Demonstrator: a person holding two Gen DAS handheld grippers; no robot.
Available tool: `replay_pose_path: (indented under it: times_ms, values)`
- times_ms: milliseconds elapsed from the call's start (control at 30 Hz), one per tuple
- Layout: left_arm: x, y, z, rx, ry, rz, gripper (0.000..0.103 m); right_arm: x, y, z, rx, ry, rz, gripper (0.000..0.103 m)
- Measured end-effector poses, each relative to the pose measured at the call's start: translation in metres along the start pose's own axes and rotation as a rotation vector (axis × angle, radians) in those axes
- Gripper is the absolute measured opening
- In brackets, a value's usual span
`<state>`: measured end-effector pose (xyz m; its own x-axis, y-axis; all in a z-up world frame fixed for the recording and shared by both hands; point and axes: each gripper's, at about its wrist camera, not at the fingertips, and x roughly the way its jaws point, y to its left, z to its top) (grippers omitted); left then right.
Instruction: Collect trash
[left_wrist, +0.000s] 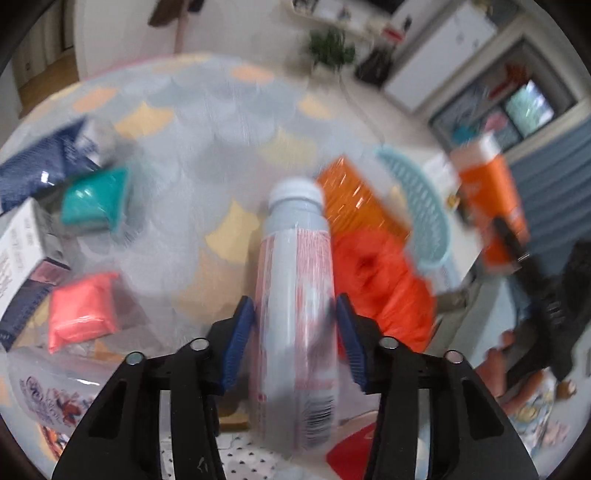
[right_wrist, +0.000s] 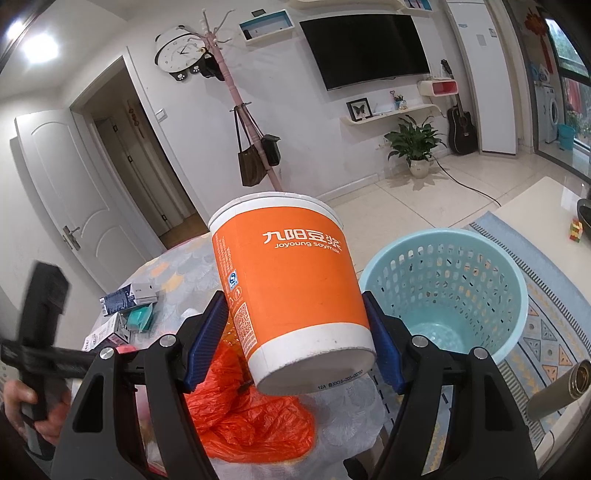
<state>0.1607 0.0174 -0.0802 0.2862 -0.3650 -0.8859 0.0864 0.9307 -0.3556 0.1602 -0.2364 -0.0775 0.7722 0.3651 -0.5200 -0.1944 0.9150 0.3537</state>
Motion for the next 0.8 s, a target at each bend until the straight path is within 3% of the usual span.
replay_pose_path:
  times_ms: [167, 267, 400, 533, 800]
  values:
    - [0.022, -0.011, 0.007, 0.051, 0.099, 0.048, 0.048, -0.004, 0.000, -0.001, -0.011, -0.003, -0.007, 0.068]
    - [0.025, -0.013, 0.013, 0.059, 0.092, 0.057, 0.046, -0.002, 0.000, 0.000, -0.012, 0.000, -0.010, 0.068]
    - [0.007, -0.003, 0.015, 0.023, -0.022, -0.043, 0.046, -0.002, -0.003, -0.001, -0.013, 0.001, -0.017, 0.068]
    - [-0.027, -0.001, 0.022, 0.014, -0.165, -0.083, 0.046, -0.001, -0.010, 0.003, -0.002, -0.004, -0.023, 0.068]
    - [-0.070, -0.037, 0.056, 0.050, -0.351, -0.167, 0.046, -0.005, -0.025, 0.021, -0.003, -0.059, -0.109, 0.068]
